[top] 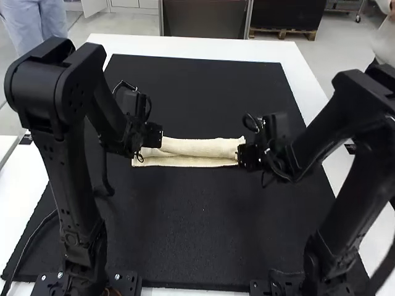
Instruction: Fold the towel.
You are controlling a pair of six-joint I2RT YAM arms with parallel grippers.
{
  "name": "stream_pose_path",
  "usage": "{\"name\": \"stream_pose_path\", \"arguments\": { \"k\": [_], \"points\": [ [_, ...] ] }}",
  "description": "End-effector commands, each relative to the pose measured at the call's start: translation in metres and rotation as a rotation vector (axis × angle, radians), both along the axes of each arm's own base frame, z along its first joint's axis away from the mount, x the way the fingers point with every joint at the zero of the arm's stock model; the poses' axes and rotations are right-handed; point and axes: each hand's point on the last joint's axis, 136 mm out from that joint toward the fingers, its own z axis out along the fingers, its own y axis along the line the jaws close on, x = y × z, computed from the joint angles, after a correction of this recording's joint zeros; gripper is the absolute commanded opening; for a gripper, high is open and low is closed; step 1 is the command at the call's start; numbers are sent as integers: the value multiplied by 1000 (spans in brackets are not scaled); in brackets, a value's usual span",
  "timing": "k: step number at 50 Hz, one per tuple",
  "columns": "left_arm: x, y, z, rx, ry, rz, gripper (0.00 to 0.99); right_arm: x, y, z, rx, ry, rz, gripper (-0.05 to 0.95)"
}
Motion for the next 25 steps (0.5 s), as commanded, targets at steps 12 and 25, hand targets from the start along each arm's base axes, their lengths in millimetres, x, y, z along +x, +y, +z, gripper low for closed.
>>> {"name": "stream_pose_path", "arguments": {
  "k": [12, 25],
  "points": [
    [-2, 1, 13, 7, -36, 4, 959, 16, 3, -10, -2, -3, -1, 893],
    [-2, 1, 13, 6, -35, 3, 959, 27, 6, -4, 10, -30, -2, 893]
  ]
}}
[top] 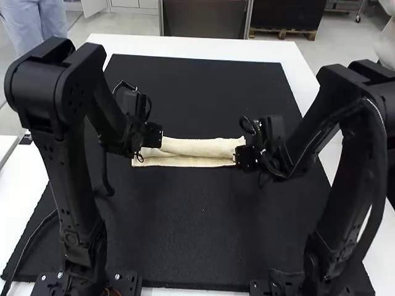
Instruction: Fold the towel.
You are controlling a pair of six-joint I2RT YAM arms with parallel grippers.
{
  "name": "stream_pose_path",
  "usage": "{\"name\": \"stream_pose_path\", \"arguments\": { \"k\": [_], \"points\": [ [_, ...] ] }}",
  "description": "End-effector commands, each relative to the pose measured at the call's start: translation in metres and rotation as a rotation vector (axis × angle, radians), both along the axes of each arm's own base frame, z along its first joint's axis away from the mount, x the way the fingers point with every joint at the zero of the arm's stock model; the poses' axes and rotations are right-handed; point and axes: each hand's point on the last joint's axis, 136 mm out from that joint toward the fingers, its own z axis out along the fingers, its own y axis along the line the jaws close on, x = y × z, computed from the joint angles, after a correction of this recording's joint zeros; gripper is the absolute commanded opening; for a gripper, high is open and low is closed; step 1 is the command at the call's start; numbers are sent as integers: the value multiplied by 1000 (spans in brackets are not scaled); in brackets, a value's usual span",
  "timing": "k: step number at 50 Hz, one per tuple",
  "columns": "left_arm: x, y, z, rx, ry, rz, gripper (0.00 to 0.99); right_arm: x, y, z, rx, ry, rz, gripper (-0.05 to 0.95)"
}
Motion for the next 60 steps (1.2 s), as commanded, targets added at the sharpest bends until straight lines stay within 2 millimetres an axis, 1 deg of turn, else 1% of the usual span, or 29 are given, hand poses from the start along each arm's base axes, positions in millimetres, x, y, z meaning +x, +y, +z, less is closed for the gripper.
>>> {"name": "stream_pose_path", "arguments": {
  "k": [1, 10, 31, 55, 60],
  "points": [
    [-3, 2, 13, 8, -35, 3, 959, 15, 0, 8, 11, -29, -8, 893],
    [-3, 1, 13, 8, -34, 2, 959, 16, 2, -1, 8, -14, -6, 893],
    [-2, 0, 13, 6, -36, 0, 959, 23, 4, 8, 27, -46, -11, 895],
    [-3, 0, 12, 9, -34, -2, 959, 19, 2, 5, 33, -33, -18, 895],
    [-3, 0, 13, 10, -36, -3, 959, 20, 3, 7, 37, -43, -19, 895]
  ]
}}
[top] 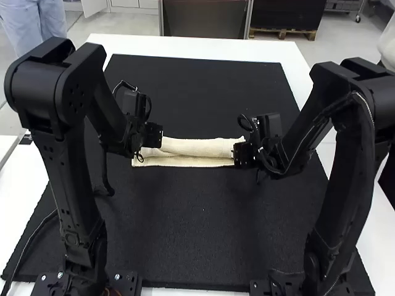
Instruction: Fold the towel.
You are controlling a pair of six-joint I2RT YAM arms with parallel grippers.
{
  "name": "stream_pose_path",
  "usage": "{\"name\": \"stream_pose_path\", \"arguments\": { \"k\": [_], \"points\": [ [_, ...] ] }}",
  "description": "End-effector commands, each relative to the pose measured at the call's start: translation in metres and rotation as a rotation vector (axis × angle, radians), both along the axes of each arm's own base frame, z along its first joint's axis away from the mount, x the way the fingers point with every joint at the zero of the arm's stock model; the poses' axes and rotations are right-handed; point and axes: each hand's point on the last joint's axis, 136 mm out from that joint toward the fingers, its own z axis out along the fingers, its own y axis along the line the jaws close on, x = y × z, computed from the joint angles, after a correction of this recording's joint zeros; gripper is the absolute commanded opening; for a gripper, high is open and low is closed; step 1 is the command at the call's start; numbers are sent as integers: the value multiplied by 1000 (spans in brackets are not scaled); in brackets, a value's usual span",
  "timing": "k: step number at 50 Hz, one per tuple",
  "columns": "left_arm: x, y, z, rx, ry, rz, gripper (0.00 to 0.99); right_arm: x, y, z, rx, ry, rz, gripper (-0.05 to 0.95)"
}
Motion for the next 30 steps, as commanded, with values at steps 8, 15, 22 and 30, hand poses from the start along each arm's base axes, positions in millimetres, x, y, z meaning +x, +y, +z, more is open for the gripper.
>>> {"name": "stream_pose_path", "arguments": {
  "k": [8, 15, 22, 30],
  "points": [
    [0, -1, 18, 4, -57, -3, 959, 15, -2, 22, 39, -65, -21, 895],
    [-1, 1, 17, 7, -52, -1, 959, 15, 1, 23, 38, -67, -16, 895],
    [-1, 1, 22, 5, -64, -1, 959, 15, 3, 22, 37, -67, -12, 895],
    [-1, -1, 21, 5, -63, -4, 959, 9, 0, 16, 30, -50, -12, 895]
  ]
}}
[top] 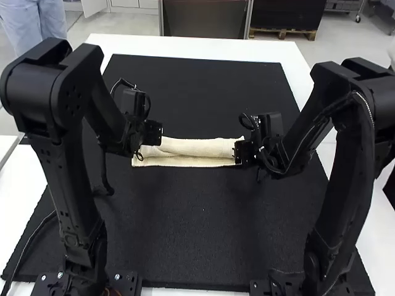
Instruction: Fold the towel.
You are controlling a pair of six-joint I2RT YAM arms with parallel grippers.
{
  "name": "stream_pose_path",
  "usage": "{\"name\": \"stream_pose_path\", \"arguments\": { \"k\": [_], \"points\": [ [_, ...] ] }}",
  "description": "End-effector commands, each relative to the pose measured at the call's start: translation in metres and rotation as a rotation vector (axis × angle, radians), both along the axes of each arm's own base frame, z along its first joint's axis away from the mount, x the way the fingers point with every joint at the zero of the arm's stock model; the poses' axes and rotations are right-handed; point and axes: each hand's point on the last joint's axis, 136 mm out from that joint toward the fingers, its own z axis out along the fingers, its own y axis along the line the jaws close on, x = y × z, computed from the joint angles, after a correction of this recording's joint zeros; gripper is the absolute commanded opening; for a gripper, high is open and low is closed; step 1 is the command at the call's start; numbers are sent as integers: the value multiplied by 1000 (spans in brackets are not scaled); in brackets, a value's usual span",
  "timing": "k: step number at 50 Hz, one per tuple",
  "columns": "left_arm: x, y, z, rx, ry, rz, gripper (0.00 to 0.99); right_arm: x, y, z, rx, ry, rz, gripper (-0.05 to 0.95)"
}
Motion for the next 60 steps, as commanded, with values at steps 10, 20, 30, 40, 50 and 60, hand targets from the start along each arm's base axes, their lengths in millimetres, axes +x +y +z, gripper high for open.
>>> {"name": "stream_pose_path", "arguments": {
  "k": [10, 20, 30, 40, 50, 60],
  "points": [
    [-1, -1, 10, 9, -29, -3, 961, -1, 0, 7, 9, -18, 0, 895],
    [-1, 0, 10, 9, -29, -1, 959, -3, -3, 3, 4, -8, -4, 895],
    [-1, 0, 10, 9, -29, -1, 961, -5, -4, 1, 3, -2, -6, 895],
    [-2, 0, 10, 9, -29, -1, 959, -6, -3, 0, 6, 1, -3, 895],
    [-1, 0, 10, 9, -30, -1, 959, -7, -4, -4, 5, 12, -3, 895],
    [-1, -1, 10, 8, -30, -3, 959, -10, -7, -13, -1, 37, -8, 895]
  ]
}}
